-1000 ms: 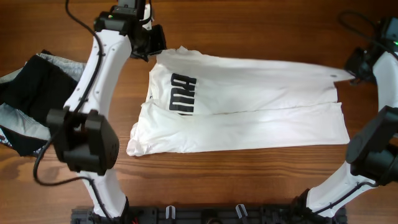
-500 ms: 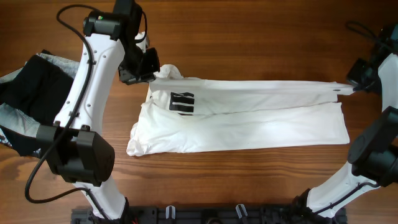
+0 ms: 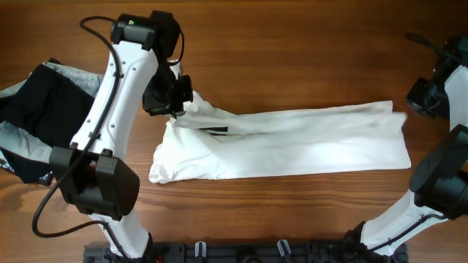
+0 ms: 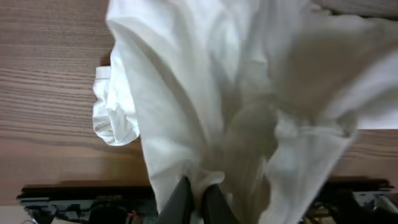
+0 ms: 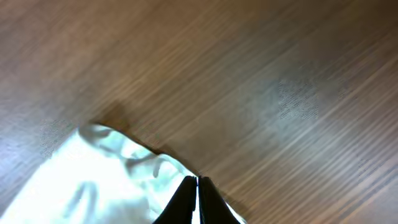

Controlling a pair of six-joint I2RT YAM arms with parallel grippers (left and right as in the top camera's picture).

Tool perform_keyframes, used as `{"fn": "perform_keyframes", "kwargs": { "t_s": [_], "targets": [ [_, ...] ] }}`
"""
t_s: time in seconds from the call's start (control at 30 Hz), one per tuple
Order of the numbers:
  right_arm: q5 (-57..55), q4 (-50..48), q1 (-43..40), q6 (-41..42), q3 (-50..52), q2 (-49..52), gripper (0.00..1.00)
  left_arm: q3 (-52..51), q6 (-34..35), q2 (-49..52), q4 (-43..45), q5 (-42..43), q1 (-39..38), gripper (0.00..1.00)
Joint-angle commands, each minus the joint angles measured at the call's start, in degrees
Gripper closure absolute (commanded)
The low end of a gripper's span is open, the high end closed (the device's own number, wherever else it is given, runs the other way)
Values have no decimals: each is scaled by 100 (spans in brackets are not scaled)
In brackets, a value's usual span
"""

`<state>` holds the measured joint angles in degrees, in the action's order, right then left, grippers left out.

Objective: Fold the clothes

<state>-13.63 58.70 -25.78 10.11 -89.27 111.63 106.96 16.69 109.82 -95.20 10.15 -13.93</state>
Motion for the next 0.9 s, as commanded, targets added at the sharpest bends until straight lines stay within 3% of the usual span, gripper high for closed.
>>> {"fn": "perform_keyframes", "kwargs": {
  "t_s": [0.0,0.23,0.43,0.87],
  "targets": [
    [-243,98,-50,-98,52,-26,92,-247,31,-133,-101,-212,-166,96],
    [-212,149,-50,-98,52,-26,92,-903,31,-133,-20,-212,-319,96],
    [1335,181,-33,-310,74,-24,81,-1001,31,-133,192,-210,-396,96],
    [2092,-262,52,-267,1368,-20,75,-1001,31,-133,348,-210,-398,96]
  ]
}}
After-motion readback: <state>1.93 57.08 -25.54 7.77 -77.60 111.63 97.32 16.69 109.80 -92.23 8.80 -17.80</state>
